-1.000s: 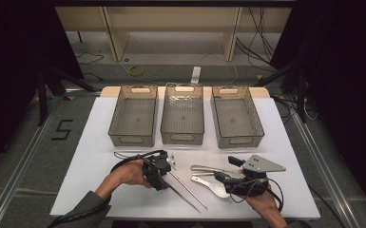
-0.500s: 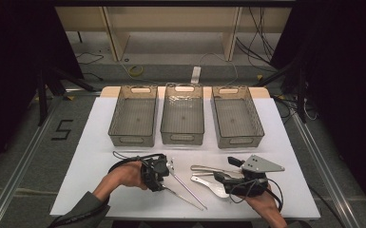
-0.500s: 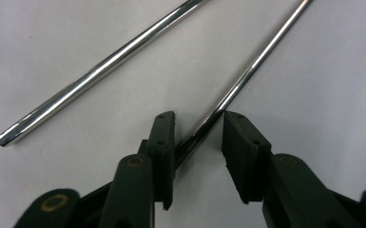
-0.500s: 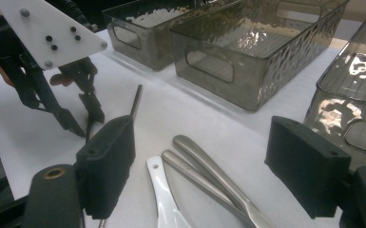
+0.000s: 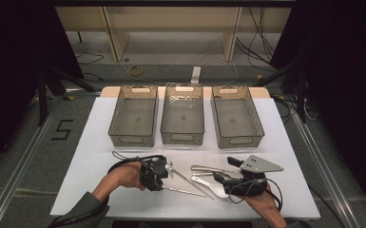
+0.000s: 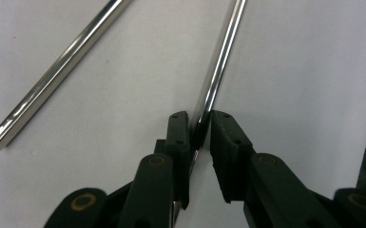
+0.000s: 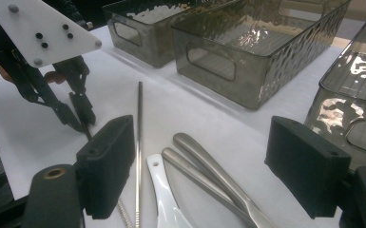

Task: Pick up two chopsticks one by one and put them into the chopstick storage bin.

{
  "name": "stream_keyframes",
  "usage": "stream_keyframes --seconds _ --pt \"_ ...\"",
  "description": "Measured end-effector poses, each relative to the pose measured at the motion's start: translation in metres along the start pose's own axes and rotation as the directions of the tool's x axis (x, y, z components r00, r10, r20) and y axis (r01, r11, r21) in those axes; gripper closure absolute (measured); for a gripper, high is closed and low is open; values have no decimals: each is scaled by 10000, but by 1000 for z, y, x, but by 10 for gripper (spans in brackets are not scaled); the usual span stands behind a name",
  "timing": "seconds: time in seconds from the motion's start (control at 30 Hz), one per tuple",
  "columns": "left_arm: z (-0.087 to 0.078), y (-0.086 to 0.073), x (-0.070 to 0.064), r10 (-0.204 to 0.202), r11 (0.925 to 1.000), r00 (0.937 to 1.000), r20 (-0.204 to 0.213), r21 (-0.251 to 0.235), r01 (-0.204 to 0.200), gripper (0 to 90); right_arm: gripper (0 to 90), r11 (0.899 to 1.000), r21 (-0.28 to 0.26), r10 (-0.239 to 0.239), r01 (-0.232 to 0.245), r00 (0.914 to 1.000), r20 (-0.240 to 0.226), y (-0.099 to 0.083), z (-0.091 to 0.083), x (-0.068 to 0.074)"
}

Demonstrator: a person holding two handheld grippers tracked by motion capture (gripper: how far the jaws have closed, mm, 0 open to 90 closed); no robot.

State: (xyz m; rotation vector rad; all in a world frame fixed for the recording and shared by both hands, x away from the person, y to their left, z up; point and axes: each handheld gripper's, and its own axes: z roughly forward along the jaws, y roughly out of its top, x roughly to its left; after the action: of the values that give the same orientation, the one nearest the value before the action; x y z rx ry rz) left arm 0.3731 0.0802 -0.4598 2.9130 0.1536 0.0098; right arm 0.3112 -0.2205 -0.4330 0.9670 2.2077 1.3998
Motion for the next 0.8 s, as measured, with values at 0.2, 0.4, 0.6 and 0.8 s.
stream_keyframes --seconds 0.2,0.4,0.6,0.8 --pt "0 0 -2 213 9998 9998 -39 40 -212 797 258 10000 30 -43 43 10000 -25 0 1 0" --pt "0 0 -4 647 9979 9979 -32 17 -647 818 258 9999 112 -62 62 10000 -58 0 1 1" --pt "0 -1 -4 858 9963 9963 55 1 -858 838 258 9998 152 -89 91 9999 -81 0 2 1" --pt "0 -1 -5 1047 9945 9945 -10 8 -1047 843 257 9997 203 -134 136 9998 -122 0 3 1"
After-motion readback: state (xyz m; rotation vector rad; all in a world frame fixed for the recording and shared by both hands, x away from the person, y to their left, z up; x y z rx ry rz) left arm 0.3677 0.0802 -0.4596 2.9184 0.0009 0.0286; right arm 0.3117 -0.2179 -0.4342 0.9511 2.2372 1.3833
